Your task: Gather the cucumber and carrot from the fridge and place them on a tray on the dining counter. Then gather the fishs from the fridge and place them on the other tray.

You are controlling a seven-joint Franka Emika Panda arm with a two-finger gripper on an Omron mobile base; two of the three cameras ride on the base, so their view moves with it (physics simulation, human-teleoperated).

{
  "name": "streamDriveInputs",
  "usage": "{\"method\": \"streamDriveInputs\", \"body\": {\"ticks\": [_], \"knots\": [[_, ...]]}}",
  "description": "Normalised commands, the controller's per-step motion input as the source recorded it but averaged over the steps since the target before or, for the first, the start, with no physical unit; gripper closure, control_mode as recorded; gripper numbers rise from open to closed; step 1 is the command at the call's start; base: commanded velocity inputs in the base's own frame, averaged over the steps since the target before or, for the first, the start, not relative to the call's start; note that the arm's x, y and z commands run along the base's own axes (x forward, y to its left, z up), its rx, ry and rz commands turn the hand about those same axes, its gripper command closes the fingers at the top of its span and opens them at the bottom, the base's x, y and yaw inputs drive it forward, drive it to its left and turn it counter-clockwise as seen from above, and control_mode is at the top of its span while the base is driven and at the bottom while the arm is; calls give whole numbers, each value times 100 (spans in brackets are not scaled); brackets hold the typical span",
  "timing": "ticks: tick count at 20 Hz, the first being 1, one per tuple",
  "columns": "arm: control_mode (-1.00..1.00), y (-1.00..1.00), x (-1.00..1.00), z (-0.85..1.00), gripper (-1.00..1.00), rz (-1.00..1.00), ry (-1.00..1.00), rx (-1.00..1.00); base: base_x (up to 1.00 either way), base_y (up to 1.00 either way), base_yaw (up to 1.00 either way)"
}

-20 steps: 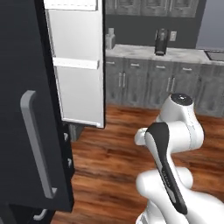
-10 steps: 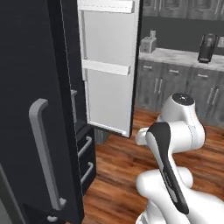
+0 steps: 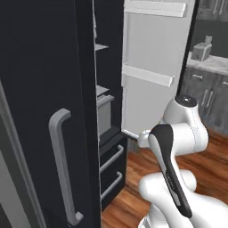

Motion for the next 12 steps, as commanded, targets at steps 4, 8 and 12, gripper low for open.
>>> {"method": "streamDriveInputs", "body": {"ticks": [4,8,12], "knots": [[100,0,0,0,-100,0,0,0,61,0,47],[100,0,0,0,-100,0,0,0,56,0,47],[100,0,0,0,-100,0,0,0,45,-9,47]]}}
